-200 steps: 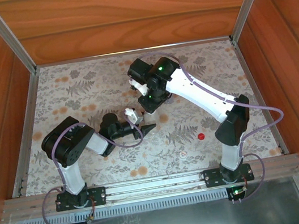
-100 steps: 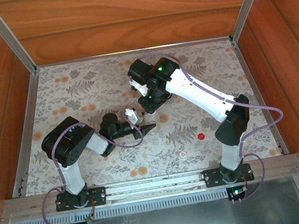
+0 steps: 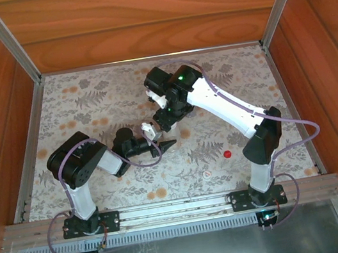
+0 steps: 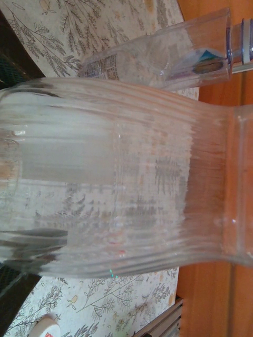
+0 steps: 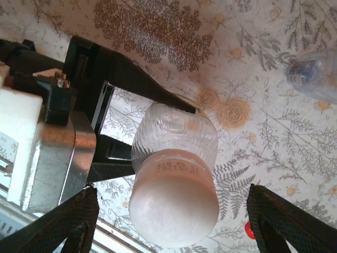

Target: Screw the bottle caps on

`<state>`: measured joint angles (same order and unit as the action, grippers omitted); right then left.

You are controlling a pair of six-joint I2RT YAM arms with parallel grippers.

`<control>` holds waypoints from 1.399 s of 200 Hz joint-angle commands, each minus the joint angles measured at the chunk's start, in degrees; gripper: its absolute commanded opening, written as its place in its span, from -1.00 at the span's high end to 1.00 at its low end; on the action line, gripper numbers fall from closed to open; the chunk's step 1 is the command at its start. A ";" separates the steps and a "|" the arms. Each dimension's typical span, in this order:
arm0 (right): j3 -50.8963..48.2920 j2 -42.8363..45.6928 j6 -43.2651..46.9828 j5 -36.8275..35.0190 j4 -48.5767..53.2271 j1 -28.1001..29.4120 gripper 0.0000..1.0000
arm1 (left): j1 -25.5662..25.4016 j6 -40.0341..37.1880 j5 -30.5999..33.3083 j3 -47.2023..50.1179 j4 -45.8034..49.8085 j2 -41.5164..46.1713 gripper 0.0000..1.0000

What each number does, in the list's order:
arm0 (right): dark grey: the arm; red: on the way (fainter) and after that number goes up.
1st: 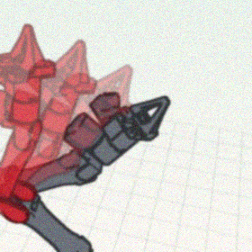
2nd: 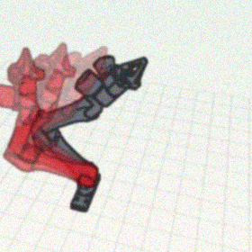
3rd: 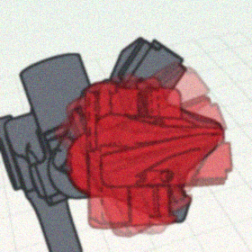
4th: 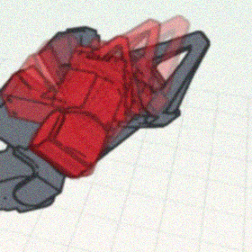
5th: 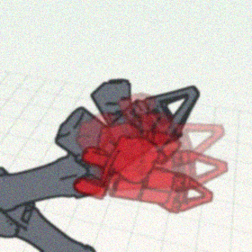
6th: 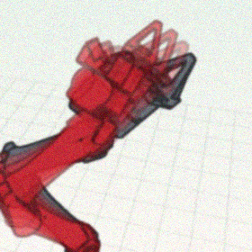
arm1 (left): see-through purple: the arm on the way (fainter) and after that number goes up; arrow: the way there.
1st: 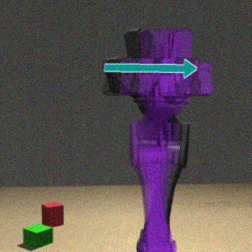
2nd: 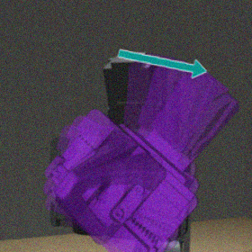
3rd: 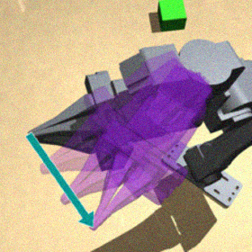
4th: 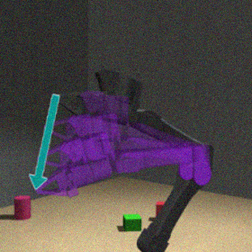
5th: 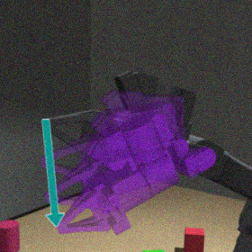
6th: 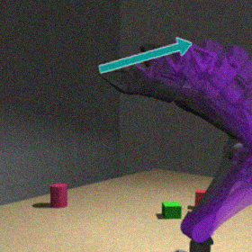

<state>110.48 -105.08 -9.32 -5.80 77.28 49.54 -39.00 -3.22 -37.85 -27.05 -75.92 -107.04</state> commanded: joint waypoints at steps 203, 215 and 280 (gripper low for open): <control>-23.83 14.23 -5.68 15.16 -18.65 -8.41 0.40 | 0.50 0.83 -0.48 -1.19 5.78 -0.18 -0.18; -24.53 14.65 -5.88 15.27 -18.48 -8.42 0.45 | 0.49 0.77 -0.43 -1.25 5.83 -0.18 -0.17; -29.46 18.78 -7.03 20.24 -18.85 -7.47 0.53 | 0.50 1.86 -0.01 -1.91 5.99 -0.36 -0.18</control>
<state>83.88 -86.78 -15.53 10.07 53.69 40.80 -38.94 -3.22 -37.89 -27.92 -74.48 -107.02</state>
